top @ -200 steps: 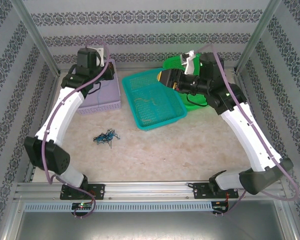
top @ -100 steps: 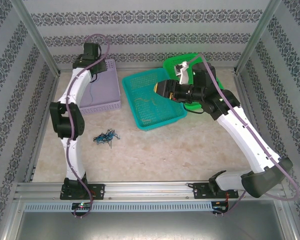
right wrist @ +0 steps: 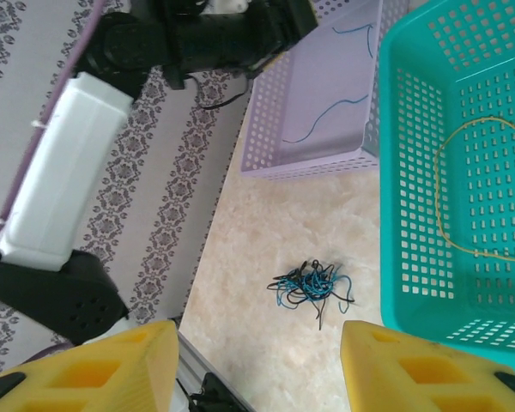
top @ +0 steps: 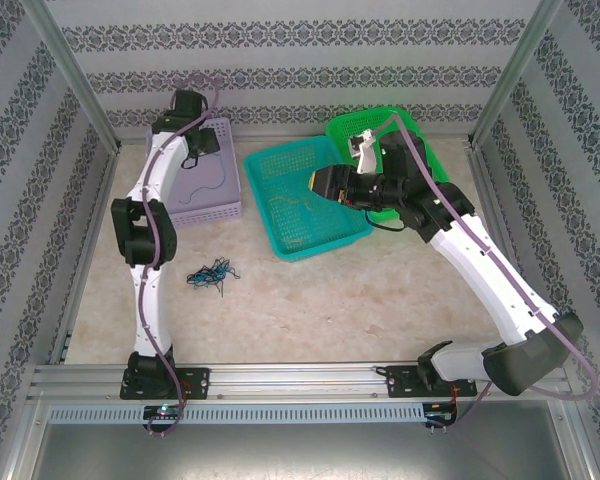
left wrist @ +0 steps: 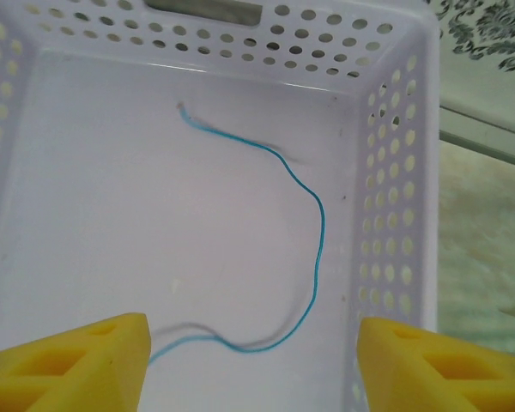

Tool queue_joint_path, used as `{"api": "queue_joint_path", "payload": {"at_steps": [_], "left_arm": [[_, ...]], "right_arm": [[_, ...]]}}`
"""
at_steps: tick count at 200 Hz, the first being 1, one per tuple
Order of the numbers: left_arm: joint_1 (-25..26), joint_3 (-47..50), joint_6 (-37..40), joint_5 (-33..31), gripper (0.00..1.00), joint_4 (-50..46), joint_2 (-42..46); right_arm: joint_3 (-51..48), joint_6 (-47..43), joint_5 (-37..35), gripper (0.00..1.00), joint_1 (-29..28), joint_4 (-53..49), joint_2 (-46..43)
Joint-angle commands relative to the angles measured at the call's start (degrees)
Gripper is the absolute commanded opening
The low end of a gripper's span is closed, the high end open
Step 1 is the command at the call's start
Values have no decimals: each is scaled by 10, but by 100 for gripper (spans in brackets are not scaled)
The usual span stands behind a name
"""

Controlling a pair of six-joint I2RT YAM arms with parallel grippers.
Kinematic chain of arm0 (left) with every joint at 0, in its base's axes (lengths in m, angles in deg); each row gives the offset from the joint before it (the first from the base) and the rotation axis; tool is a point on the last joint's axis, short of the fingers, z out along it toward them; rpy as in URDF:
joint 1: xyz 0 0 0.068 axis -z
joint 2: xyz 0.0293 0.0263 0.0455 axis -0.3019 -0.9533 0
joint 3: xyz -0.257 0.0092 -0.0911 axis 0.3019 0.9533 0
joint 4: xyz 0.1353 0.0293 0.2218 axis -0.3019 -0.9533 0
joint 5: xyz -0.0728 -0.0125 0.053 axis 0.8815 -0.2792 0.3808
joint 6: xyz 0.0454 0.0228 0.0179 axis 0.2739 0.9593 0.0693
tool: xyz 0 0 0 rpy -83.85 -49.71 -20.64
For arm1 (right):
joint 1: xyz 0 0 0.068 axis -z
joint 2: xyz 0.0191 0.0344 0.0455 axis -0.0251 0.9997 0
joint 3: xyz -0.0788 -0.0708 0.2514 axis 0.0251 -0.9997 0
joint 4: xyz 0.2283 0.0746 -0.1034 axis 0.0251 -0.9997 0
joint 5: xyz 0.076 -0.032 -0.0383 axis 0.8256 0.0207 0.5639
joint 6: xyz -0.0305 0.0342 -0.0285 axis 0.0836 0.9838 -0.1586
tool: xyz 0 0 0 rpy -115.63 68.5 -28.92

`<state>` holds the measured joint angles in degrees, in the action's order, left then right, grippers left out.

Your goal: Untangle the cables

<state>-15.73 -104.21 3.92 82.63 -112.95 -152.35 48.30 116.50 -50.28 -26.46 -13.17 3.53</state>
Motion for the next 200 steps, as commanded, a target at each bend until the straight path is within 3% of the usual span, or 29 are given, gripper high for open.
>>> {"api": "queue_joint_path", "payload": {"at_steps": [1, 30, 58, 86, 121, 150, 200], "left_arm": [[-5, 22, -60, 14, 65, -60, 104], [-5, 166, -145, 50, 60, -61, 230], [-2, 384, -249, 95, 54, -56, 367], [10, 633, -369, 144, 57, -29, 495], [15, 857, -525, 213, 67, 74, 597], [16, 927, -622, 225, 71, 177, 610], [16, 926, -643, 205, 68, 200, 585]], "right_arm": [[-21, -21, -19, 53, -6, 5, -11], [-60, -52, -37, 51, -19, -8, -17], [-116, -72, -52, 52, -52, 10, -32], [-170, -74, -68, 51, -101, 27, -33], [-211, -54, -69, 50, -160, 53, -16], [-232, -32, -72, 49, -195, 84, -2], [-250, -12, -81, 49, -213, 104, 5]]}}
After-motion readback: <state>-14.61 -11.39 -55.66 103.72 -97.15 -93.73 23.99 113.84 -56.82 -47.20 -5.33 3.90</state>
